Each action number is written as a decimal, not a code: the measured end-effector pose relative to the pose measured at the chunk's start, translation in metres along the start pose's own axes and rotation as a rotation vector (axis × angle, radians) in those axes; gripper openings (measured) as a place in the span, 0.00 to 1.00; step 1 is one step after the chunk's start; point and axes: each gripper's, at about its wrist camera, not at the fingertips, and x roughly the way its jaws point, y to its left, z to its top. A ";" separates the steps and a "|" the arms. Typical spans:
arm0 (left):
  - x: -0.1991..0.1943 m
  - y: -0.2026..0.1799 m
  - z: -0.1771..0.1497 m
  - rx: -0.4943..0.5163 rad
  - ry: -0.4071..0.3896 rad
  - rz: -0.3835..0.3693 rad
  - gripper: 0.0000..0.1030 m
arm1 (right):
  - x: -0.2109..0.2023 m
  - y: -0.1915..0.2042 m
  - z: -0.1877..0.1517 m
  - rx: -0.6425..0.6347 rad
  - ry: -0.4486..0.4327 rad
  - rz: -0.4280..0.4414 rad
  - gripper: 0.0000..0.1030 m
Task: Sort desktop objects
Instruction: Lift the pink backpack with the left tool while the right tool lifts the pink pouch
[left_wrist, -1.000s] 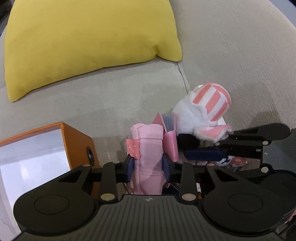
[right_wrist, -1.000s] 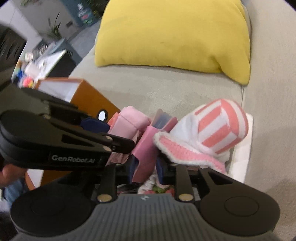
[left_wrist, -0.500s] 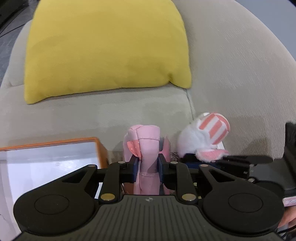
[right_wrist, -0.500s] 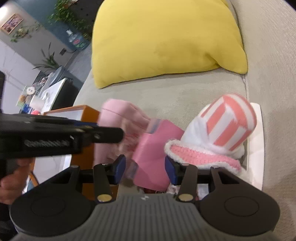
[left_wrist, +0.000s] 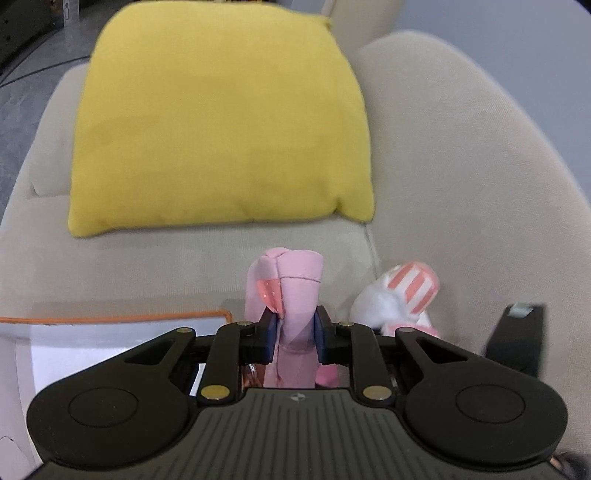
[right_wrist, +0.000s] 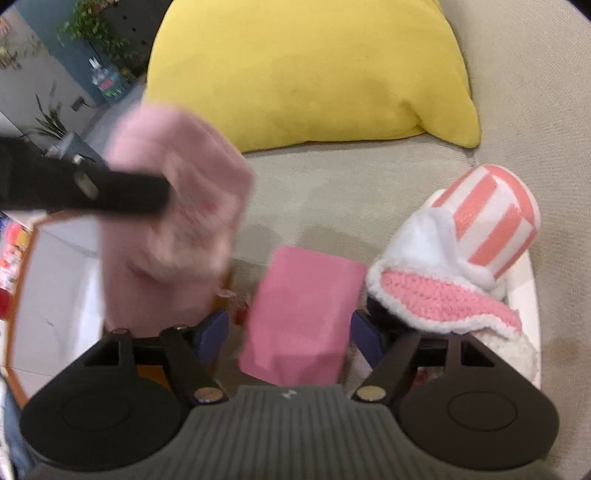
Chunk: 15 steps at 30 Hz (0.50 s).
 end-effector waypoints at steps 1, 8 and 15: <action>-0.008 0.002 0.001 -0.002 -0.014 -0.018 0.22 | 0.000 0.002 -0.002 -0.019 -0.005 -0.016 0.72; -0.068 0.015 0.005 -0.001 -0.110 -0.093 0.22 | 0.018 0.022 -0.005 -0.080 0.040 -0.056 0.72; -0.117 0.056 -0.012 -0.031 -0.158 -0.097 0.22 | 0.044 0.039 0.001 -0.169 0.074 -0.250 0.78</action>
